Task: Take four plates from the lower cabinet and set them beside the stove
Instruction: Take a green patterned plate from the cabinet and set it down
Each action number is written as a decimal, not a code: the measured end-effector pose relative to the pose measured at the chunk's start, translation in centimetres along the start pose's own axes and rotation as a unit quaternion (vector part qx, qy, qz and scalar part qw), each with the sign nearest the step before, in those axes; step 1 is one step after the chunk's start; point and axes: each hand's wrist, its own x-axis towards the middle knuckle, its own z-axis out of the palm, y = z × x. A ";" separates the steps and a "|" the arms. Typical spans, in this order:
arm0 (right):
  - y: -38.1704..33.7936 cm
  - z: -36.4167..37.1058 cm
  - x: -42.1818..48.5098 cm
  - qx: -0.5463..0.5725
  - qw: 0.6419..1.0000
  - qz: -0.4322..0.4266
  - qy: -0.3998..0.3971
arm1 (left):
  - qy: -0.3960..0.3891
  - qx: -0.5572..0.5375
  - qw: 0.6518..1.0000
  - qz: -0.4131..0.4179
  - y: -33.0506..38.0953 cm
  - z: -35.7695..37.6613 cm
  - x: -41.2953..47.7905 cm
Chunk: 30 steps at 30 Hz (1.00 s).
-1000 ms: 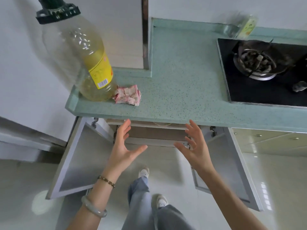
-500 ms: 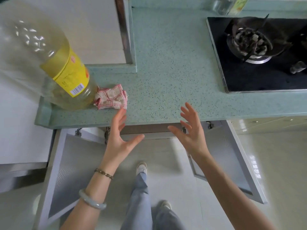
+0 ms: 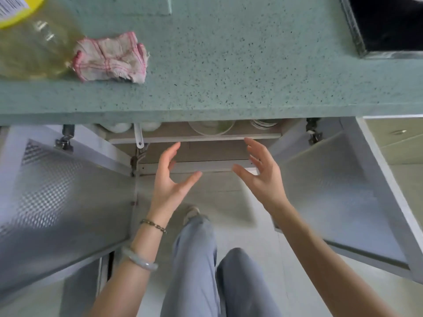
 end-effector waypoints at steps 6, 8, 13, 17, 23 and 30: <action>8.3 3.0 4.6 0.000 0.998 -0.054 0.017 | -0.008 0.014 0.999 0.042 -8.5 1.9 4.8; 11.0 3.9 6.2 0.009 0.997 -0.071 0.029 | -0.009 0.010 0.998 0.054 -10.9 2.5 6.5; 16.5 5.5 9.5 0.042 0.991 -0.112 0.053 | -0.035 -0.088 0.992 0.083 -14.6 4.8 9.9; 19.2 5.9 11.7 0.056 0.987 -0.135 0.062 | -0.026 -0.113 0.987 0.107 -17.4 5.8 12.0; 20.6 6.3 13.5 0.064 0.987 -0.130 0.068 | 0.006 -0.082 0.992 0.096 -18.7 6.0 14.1; 20.2 6.7 18.2 0.025 0.992 -0.114 0.042 | 0.065 -0.054 0.996 0.040 -18.5 5.8 18.9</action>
